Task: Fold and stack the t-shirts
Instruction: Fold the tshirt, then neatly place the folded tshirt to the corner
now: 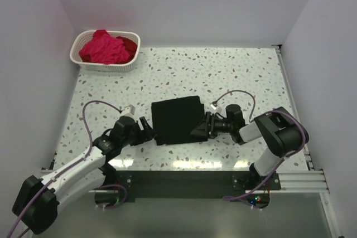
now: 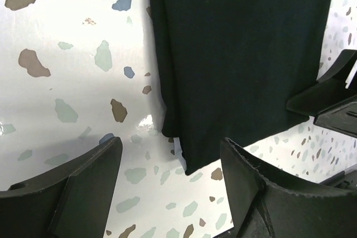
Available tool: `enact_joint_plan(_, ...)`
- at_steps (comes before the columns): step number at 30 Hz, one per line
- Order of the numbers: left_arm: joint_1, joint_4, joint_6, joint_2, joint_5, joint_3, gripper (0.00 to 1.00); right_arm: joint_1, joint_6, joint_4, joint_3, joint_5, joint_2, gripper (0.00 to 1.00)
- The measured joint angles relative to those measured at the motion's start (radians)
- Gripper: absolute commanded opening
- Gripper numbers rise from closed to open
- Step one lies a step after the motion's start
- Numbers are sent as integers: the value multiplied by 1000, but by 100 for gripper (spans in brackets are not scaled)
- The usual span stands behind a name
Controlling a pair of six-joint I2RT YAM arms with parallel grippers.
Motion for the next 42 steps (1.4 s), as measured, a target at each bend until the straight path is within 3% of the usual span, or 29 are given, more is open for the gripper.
enact_joint_plan(4,0,-5,0,42,-1,14,70,-1,-40,-132,5,25,-92,63)
enact_joint_plan(10,0,0,8,192,-11,114,59,1,-248,-687,155,241,-494,68)
enact_joint_plan(11,0,7,9,216,-14,127,59,1,-275,-771,192,290,-549,83)
enact_joint_plan(13,0,21,13,261,-25,146,58,1,-322,-912,257,377,-639,89)
enact_joint_plan(21,0,30,62,475,-66,261,49,1,-428,-1283,320,543,-833,90)
enact_joint_plan(27,0,30,81,578,-80,307,33,1,-462,-1391,329,576,-884,90)
enact_joint_plan(34,13,7,114,618,-118,349,1,1,-485,-1409,336,577,-882,90)
enact_joint_plan(42,218,-100,275,616,-222,410,0,1,-504,-1409,337,552,-869,89)
